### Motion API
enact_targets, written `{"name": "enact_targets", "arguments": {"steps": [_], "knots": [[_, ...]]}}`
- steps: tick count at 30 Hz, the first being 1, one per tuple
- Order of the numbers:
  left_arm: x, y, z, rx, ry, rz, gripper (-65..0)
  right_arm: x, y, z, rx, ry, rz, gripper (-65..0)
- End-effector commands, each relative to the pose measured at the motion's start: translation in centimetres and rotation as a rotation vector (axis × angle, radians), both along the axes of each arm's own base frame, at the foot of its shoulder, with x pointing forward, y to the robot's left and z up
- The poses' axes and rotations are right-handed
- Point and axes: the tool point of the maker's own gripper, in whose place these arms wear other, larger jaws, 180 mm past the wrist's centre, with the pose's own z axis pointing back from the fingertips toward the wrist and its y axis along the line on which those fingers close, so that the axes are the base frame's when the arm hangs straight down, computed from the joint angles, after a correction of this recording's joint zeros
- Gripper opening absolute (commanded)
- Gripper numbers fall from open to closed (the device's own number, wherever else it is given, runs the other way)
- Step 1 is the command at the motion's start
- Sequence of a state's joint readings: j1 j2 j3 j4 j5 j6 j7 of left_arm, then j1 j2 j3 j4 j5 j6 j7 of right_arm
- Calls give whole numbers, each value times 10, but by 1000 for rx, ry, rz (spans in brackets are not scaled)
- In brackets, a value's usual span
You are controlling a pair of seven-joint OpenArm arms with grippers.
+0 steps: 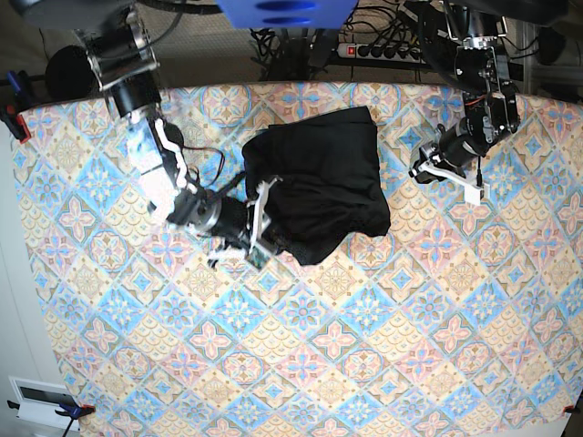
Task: Layout the t-shirt on the table in an organized manner, then fold the t-shirt properly
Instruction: 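Tuck and press the folded end with the right gripper, then grasp the bundle edge with the right gripper and the left gripper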
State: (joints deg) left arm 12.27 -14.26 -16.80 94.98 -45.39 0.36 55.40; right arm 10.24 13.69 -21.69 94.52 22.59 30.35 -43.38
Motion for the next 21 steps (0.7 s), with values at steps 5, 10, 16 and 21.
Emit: {"name": "enact_targets", "arguments": {"steps": [5,10,16,21], "knots": [[8,3,11,4,-42,-2,-648,-31,-1,15,45,-16,-3,-650],[9,3,11,4,-43,-2,-648,-72,8,17,79,6,20,-650],[9,3,11,4,-43,-2,-648,-131,12,-5,99,135,27,-650],[9,3,11,4,-43,-2,-648,-154,20,-9,112,180,50,-650]]}}
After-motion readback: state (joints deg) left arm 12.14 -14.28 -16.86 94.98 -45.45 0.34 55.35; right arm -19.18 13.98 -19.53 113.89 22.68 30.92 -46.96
